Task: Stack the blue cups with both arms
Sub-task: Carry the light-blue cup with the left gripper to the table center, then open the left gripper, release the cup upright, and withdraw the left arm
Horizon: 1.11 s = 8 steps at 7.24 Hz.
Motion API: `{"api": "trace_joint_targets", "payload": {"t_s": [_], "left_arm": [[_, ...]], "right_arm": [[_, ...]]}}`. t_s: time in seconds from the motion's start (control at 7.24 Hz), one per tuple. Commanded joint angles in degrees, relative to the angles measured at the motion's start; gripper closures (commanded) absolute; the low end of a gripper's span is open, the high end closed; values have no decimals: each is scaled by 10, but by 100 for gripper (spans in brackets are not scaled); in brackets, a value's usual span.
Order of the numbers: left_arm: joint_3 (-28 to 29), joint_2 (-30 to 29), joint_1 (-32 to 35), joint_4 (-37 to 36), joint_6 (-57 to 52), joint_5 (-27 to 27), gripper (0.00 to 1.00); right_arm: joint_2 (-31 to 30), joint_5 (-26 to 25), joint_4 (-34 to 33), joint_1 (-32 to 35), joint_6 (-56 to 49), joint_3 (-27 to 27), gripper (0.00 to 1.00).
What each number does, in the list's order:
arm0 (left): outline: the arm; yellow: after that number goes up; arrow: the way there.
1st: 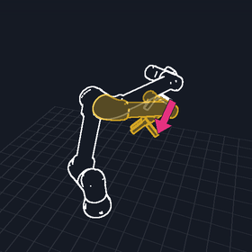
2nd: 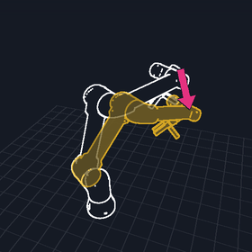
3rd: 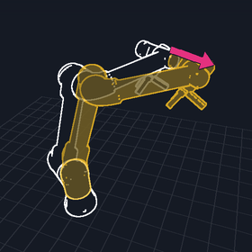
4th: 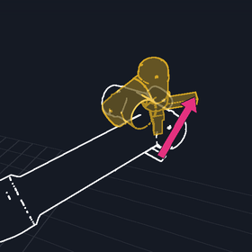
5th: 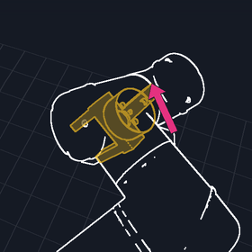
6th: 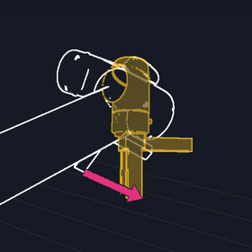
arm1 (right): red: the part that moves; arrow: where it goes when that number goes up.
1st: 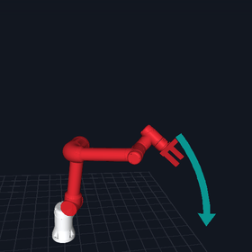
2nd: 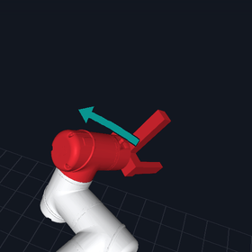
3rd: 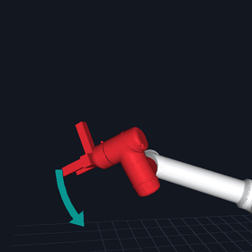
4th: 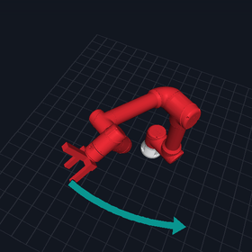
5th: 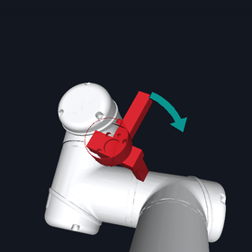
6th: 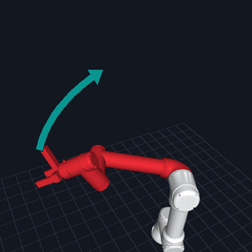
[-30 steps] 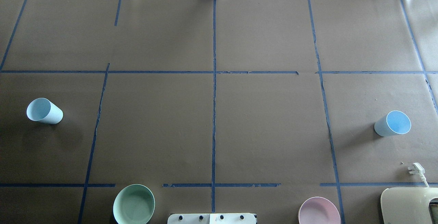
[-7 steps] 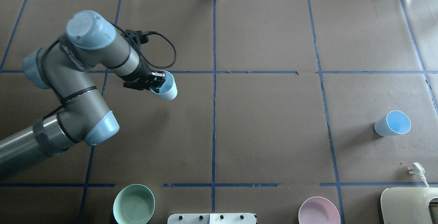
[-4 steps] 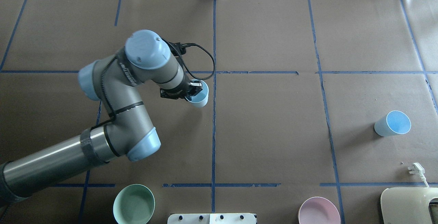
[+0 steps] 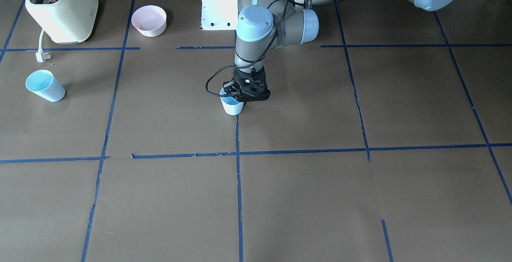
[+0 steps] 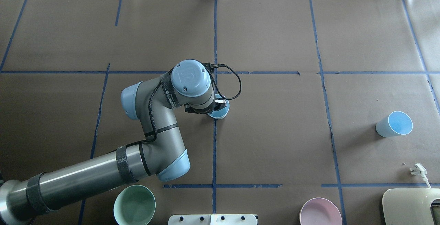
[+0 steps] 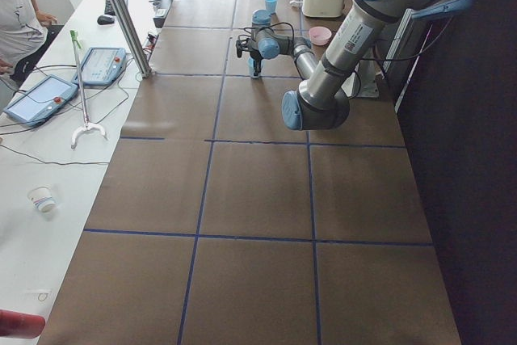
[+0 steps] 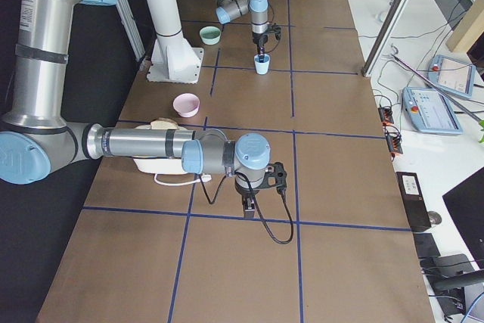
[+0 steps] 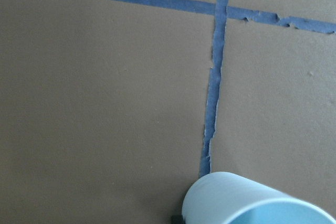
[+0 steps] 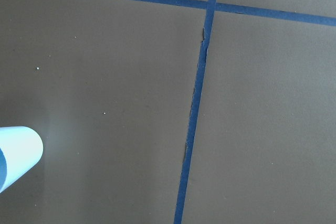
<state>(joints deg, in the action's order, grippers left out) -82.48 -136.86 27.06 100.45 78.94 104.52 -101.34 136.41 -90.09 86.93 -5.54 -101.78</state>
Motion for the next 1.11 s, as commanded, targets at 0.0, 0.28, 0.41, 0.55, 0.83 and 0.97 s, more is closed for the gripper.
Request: {"api": "trace_joint_targets", "payload": {"t_s": [0.0, 0.28, 0.41, 0.55, 0.83, 0.97], "left_arm": [[-13, 5, 9, -4, -24, 1, 0], [-91, 42, 64, -59, -90, 63, 0], [-155, 64, 115, -133, -158, 122, 0], [-217, 115, 174, -181, -262, 166, 0], [-261, 244, 311, -189, -500, 246, 0], [-251, 305, 398, -190, -653, 275, 0]], "right_arm": [[0, 1, 0, 0, 0, 0, 0], [0, 1, 0, 0, 0, 0, 0], [0, 2, 0, 0, 0, -1, 0], [1, 2, 0, 0, 0, -3, 0], [1, 4, 27, -1, 1, -2, 0], [1, 4, 28, -1, 11, -3, 0]]}}
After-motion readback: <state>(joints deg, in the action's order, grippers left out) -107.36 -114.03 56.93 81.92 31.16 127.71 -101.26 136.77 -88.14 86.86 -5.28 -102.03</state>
